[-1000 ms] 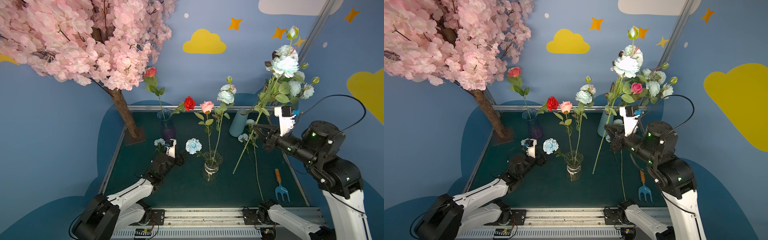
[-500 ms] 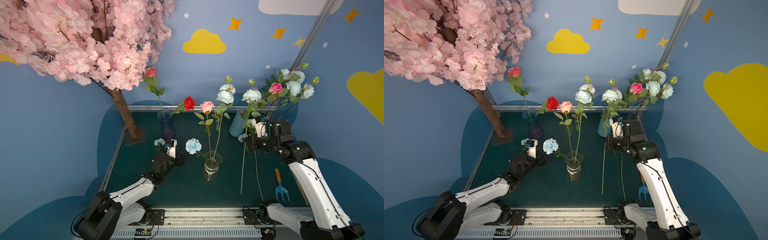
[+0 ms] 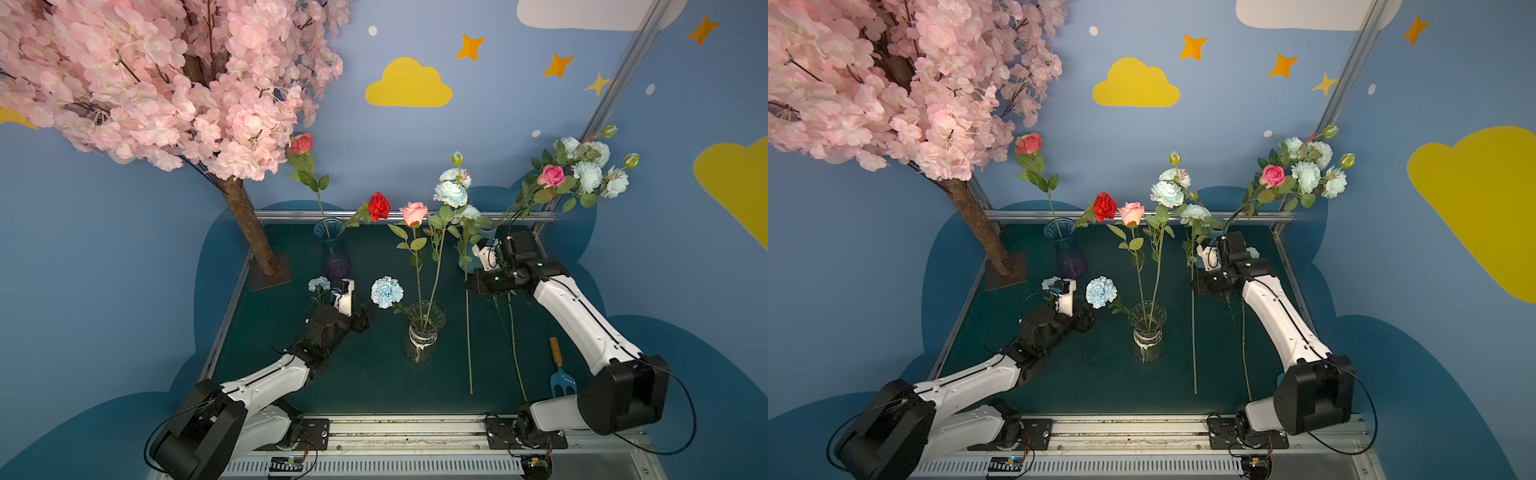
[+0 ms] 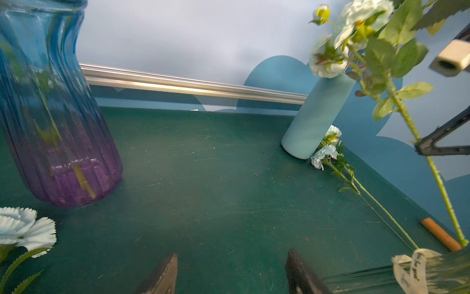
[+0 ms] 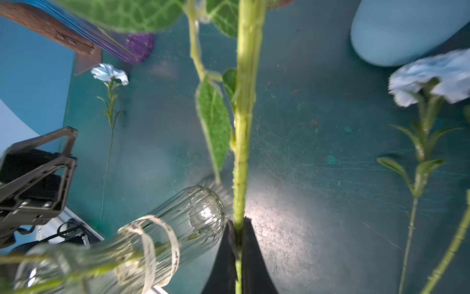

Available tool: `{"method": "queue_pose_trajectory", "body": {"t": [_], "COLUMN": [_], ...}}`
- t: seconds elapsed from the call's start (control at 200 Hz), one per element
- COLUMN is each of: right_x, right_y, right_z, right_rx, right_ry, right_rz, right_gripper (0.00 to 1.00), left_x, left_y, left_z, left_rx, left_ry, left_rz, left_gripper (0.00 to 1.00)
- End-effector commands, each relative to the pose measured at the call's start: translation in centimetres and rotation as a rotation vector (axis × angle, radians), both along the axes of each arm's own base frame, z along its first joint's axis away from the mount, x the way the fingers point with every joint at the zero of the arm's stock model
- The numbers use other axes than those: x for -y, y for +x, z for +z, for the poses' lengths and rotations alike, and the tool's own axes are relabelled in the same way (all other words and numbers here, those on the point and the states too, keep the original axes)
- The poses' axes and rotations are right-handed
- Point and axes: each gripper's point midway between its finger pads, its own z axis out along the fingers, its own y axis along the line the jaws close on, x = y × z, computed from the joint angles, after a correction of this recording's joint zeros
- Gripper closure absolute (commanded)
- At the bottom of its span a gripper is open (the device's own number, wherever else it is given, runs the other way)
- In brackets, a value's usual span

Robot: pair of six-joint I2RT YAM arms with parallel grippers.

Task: Pick out blue flowers from the vase
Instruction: Place the flower at the center of the board.

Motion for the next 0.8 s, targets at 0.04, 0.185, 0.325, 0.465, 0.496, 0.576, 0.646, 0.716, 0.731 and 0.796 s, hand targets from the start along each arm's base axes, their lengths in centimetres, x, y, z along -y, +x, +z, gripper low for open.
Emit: {"method": "queue_pose_trajectory", "body": {"t": [0.04,0.185,0.325,0.465,0.496,0.576,0.646,0.716,0.731,0.796], "right_x": [-0.8,-0.9,-0.9,0.0,0.1,0.6,0.8,0.9,0.9,0.7], "right_y": [1.7,2.6,3.6,3.8,3.8,3.6,3.4,3.3,3.3,3.2], "right_z": [-1.4,-4.6,-7.9,-10.3,-10.7,-11.6,-12.3,-13.0,-13.1,-13.7], "right_rx": [-0.051,-0.179,-0.248,-0.285,-0.292,-0.311,-0.323,-0.337,-0.338,-0.355], "right_ry": [0.005,-0.044,-0.073,-0.112,-0.115,-0.122,-0.117,-0.101,-0.094,-0.067], "right_rz": [0.015,0.034,0.020,-0.020,-0.025,-0.040,-0.053,-0.060,-0.062,-0.062], "right_gripper": [1.00,1.00,1.00,1.00,1.00,1.00,1.00,1.00,1.00,1.00], "left_x": [0.0,0.0,0.0,-0.1,-0.1,0.0,-0.1,-0.1,-0.1,-0.1], "left_y": [0.4,0.4,0.4,0.4,0.4,0.5,0.5,0.4,0.5,0.5], "left_z": [0.9,0.8,0.9,0.8,0.8,0.8,0.6,0.7,0.7,0.7], "left_rx": [0.019,0.018,0.020,0.017,0.016,0.016,0.012,0.014,0.015,0.014], "left_ry": [-0.014,-0.014,-0.014,-0.014,-0.016,-0.015,-0.014,-0.014,-0.015,-0.015], "left_rz": [0.006,0.006,0.005,0.008,0.008,0.007,0.007,0.007,0.007,0.007], "left_gripper": [0.32,0.32,0.32,0.32,0.32,0.32,0.32,0.32,0.32,0.32]}}
